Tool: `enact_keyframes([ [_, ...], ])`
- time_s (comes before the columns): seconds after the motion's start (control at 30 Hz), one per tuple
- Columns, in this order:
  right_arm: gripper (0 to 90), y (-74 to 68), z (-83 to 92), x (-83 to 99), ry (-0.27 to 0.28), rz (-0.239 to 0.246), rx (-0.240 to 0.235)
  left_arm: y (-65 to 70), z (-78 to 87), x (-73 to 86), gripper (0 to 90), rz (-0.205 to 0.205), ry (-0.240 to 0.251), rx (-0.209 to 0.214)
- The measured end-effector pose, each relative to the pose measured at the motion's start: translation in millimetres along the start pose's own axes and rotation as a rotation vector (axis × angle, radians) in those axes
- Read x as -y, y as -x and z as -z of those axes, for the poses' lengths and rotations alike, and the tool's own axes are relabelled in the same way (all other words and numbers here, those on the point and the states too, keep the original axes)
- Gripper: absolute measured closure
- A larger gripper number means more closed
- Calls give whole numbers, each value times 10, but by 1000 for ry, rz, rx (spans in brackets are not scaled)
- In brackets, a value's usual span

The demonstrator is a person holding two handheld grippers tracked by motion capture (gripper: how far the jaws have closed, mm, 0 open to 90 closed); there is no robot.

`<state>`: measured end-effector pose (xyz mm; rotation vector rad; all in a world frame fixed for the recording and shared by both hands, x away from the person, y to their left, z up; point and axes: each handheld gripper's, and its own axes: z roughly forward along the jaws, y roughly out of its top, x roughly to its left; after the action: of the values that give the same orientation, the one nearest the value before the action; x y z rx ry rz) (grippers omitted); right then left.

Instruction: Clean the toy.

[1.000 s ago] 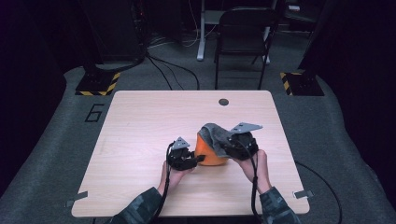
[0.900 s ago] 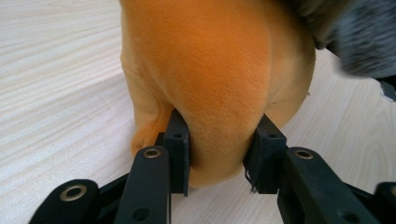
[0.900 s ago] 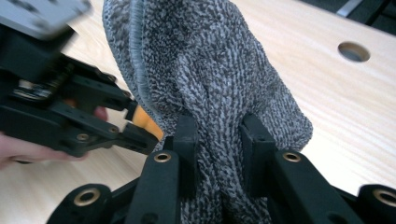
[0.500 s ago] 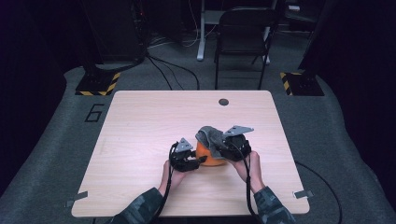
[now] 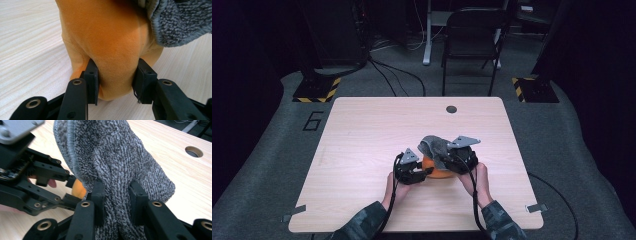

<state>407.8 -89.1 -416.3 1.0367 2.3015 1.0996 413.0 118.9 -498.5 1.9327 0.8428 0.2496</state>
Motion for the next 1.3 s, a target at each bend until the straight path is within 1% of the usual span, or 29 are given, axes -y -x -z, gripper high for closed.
enact_keyframes([
  [0.07, 700, 27, -2, 14, -11, -9, 4, -2, -2, 2, 611, 5, 1, 3],
  [0.13, 700, 45, -4, 18, -12, 0, 4, -5, -4, 5, 612, 9, 7, 2],
  [0.17, 698, 76, -3, 32, -18, -12, 7, -9, -3, 8, 614, 16, 5, 6],
  [0.23, 697, 111, -4, 45, -23, -8, 11, -13, -5, 9, 617, 14, 5, 9],
  [0.33, 696, 138, 0, 56, -36, -16, 11, -20, -7, 9, 618, 10, 6, 10],
  [0.4, 696, 205, 4, 79, -47, -21, 28, -37, -5, 13, 620, 12, 2, 14],
  [0.43, 695, 232, 2, 92, -53, -18, 47, -37, -5, 13, 621, 12, 2, 14],
  [0.47, 695, 232, 2, 92, -53, -18, 47, -49, -1, 13, 621, 8, -3, 19],
  [0.5, 694, 250, -4, 110, -64, -40, 64, -51, -4, 17, 621, 11, 0, 18],
  [0.53, 693, 367, -17, 166, -68, -59, 50, -52, -1, 17, 621, 8, -3, 21],
  [0.57, 693, 367, -17, 166, -68, -59, 50, -52, -1, 17, 621, 8, -3, 21],
  [0.6, 693, 456, -32, 211, -81, -104, 50, -44, -6, 18, 621, 9, 2, 18],
  [0.63, 692, 504, -38, 238, -89, -105, 51, -44, -7, 18, 621, 5, 3, 20],
  [0.67, 692, 532, -49, 260, -92, -139, 49, -43, -9, 18, 621, 4, 3, 21],
  [0.7, 692, 567, -58, 284, -94, -153, 37, -38, -11, 19, 621, 8, 4, 22],
  [0.73, 692, 601, -63, 303, -101, -145, 36, -35, -13, 19, 621, 8, 6, 20],
  [0.77, 692, 601, -63, 303, -101, -145, 36, -35, -13, 19, 621, 8, 6, 20],
  [0.8, 692, 633, -75, 323, -107, -150, 46, -35, -13, 19, 621, 8, 7, 20],
  [0.83, 692, 636, -86, 330, -107, -169, 43, -39, -13, 20, 621, 9, 6, 24],
  [0.87, 692, 642, -88, 336, -114, -177, 49, -38, -13, 21, 621, 9, 6, 24],
  [0.9, 692, 642, -88, 336, -114, -177, 49, -38, -13, 21, 621, 9, 6, 24],
  [0.93, 692, 661, -91, 347, -116, -158, 50, -38, -13, 20, 621, 8, 6, 24],
  [0.97, 693, 663, -104, 355, -120, -169, 61, -37, -13, 21, 621, 9, 7, 23],
  [1.03, 693, 682, -121, 381, -129, -183, 63, -36, -15, 21, 621, 9, 8, 22],
  [1.07, 693, 697, -132, 392, -131, -180, 65, -36, -15, 21, 621, 9, 9, 22],
  [1.2, 694, 737, -172, 449, -149, -201, 80, -38, -15, 21, 621, 10, 9, 24],
  [1.23, 694, 739, -182, 461, -155, -206, 78, -38, -15, 21, 621, 10, 9, 24],
  [1.3, 694, 761, -200, 481, -166, -202, 87, -39, -15, 22, 621, 10, 10, 25],
])
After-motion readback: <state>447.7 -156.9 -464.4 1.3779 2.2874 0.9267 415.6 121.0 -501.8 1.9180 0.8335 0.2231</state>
